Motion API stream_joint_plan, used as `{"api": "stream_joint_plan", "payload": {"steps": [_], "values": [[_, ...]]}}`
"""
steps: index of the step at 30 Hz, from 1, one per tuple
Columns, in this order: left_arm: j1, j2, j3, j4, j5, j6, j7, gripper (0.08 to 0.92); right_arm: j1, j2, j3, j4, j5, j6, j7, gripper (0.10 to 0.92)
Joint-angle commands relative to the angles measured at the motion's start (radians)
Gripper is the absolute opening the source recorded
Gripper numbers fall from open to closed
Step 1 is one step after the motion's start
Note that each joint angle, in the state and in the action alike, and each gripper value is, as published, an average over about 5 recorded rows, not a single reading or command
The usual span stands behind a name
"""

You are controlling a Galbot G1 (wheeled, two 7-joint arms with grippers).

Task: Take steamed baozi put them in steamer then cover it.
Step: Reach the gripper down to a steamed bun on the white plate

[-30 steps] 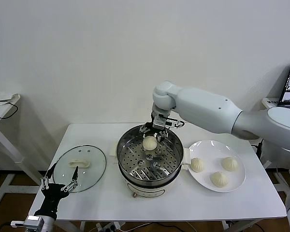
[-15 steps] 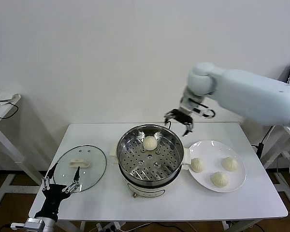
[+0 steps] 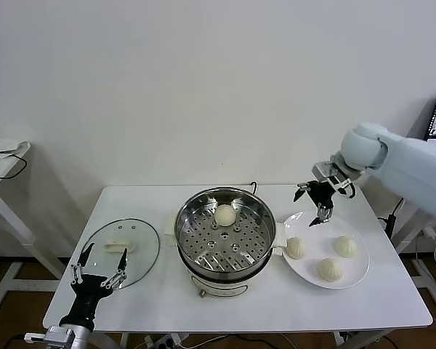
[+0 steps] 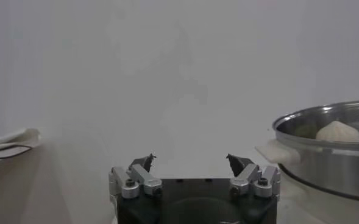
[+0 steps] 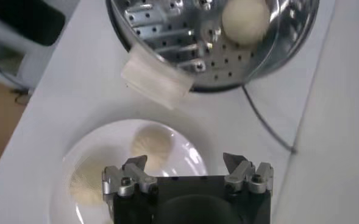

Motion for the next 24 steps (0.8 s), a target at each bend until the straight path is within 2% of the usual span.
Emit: {"api": "stream_joint_plan", "payload": {"steps": [1, 24], "values": [[-0.007, -0.002, 0.005, 0.012, 0.001, 0.002, 0.000, 0.823, -0.195, 0.005, 0.115, -0.092, -0.035, -0.067, 0.014, 0.823], [-0.026, -0.003, 0.005, 0.052, 0.001, 0.006, -0.002, 0.823, -0.332, 0.138, 0.199, -0.222, -0.136, -0.029, 0.019, 0.823]]}}
